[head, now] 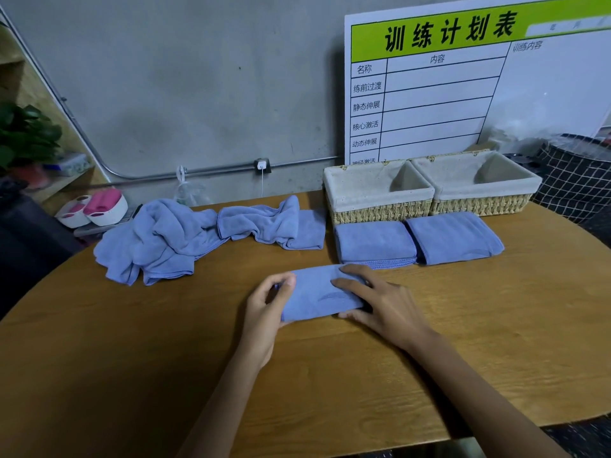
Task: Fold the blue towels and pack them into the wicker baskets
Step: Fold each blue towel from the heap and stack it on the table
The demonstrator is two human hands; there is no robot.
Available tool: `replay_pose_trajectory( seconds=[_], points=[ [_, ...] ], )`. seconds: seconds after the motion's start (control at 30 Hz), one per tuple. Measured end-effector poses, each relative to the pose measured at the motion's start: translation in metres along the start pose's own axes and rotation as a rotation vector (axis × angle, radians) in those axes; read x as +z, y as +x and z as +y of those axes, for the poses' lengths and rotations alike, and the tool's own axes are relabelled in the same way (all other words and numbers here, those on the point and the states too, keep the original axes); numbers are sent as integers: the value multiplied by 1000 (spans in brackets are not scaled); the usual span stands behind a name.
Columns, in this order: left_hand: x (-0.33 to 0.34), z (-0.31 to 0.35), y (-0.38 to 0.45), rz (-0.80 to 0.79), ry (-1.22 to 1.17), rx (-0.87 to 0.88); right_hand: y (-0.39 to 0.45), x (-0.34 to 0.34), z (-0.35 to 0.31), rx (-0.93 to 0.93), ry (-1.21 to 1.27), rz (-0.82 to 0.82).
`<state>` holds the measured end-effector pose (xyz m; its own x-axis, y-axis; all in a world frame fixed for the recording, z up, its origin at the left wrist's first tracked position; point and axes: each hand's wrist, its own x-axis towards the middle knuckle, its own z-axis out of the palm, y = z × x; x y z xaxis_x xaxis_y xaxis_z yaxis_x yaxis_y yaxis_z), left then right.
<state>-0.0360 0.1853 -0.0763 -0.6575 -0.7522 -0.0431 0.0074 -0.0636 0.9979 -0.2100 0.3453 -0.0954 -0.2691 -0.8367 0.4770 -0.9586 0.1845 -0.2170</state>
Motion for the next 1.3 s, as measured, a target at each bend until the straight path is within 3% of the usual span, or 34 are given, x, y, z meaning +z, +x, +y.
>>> replay_pose_trajectory(
  seconds=[0.23,0.4,0.53,0.63,0.8,0.93,1.1,1.3],
  points=[
    [2,-4,-2,56,14,140,5,-10,-9,292,415,45],
    [-1,9,0,38,-124,202,21,-18,-19,557,870,39],
    [1,19,7,-13,-218,213,32,-25,-23,658,1247,-27],
    [9,25,13,-57,-213,193,37,-32,-17,686,1379,119],
    [51,36,48,-98,-137,133,53,-51,21,713,1175,315],
    [102,48,94,-85,-20,253,74,-68,65,733,998,409],
    [132,26,138,-14,282,298,83,-54,104,741,627,332],
    [132,-1,148,97,343,411,77,-24,117,690,345,305]
  ],
)
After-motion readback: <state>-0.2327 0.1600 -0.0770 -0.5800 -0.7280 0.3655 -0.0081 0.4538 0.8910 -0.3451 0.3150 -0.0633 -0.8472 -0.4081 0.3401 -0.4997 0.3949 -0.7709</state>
